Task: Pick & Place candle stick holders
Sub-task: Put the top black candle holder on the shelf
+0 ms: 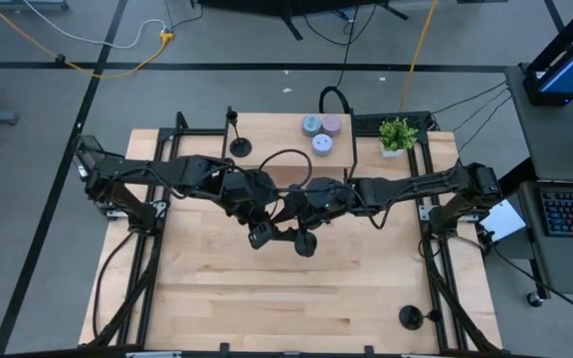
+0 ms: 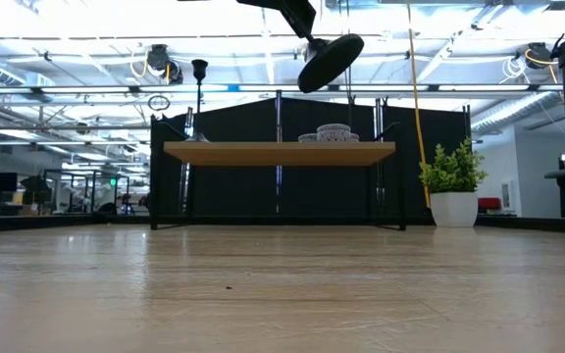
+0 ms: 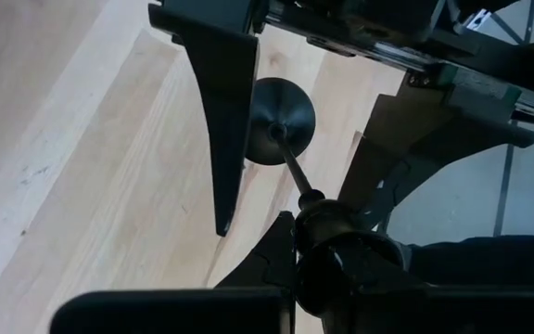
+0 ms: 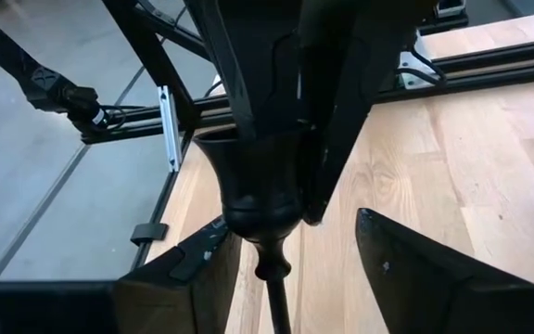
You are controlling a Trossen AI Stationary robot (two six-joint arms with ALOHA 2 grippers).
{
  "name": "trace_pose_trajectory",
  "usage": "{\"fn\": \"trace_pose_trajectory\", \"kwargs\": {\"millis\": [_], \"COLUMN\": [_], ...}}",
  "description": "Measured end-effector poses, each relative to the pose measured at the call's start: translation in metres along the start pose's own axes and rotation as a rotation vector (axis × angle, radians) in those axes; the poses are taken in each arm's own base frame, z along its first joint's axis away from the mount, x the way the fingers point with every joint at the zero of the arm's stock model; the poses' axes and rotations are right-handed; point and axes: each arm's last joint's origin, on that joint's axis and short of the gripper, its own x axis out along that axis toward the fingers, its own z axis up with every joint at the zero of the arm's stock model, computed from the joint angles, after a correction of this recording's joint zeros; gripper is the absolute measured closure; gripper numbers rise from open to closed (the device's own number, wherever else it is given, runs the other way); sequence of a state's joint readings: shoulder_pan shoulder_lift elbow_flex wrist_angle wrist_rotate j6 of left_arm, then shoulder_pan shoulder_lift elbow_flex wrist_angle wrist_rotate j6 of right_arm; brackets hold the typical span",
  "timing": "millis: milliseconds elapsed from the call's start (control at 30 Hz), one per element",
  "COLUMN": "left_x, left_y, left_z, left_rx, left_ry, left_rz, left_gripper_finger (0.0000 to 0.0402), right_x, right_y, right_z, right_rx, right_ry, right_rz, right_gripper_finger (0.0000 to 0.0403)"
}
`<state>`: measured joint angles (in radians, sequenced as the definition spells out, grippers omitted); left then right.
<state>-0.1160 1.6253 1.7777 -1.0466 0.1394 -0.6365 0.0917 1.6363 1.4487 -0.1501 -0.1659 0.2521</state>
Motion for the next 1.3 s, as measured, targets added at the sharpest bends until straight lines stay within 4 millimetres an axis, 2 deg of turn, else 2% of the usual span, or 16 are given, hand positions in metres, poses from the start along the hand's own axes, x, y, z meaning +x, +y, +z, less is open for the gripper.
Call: {"fn": "trace_pose_trajectory", "kwargs": {"millis": [567, 733, 1133, 1300], "left_x": [0.0000, 0.0000, -0.0004, -0.0005], "left_y": [0.0000, 0.0001, -0.0004, -0.0008], "left_z": [-0.0008, -0.0009, -0.0010, -0.0009], "left_rx": [0.010, 0.009, 0.007, 0.008], "left_ry": [0.008, 0.007, 0.008, 0.004], "left_rz": [0.002, 0.005, -0.003, -0.002], "left_gripper_finger": [0.0386, 0.0386, 0.0386, 0.0386], "right_x": [0.0001, 0.0001, 0.0004, 0.0004], "right_y": [0.0014, 0.0016, 0.0027, 0.0027], "right_z": [0.0006, 0.0005, -0.0005, -0.0004], "right_rx": [0.021, 0.020, 0.011, -0.002], "right_ry": [-0.004, -0.003, 0.014, 0.013], "right_rz": [0.025, 0.027, 0.072, 0.072], "right_gripper_finger": [0.0208, 0.0243, 0.0365, 0.0376]}}
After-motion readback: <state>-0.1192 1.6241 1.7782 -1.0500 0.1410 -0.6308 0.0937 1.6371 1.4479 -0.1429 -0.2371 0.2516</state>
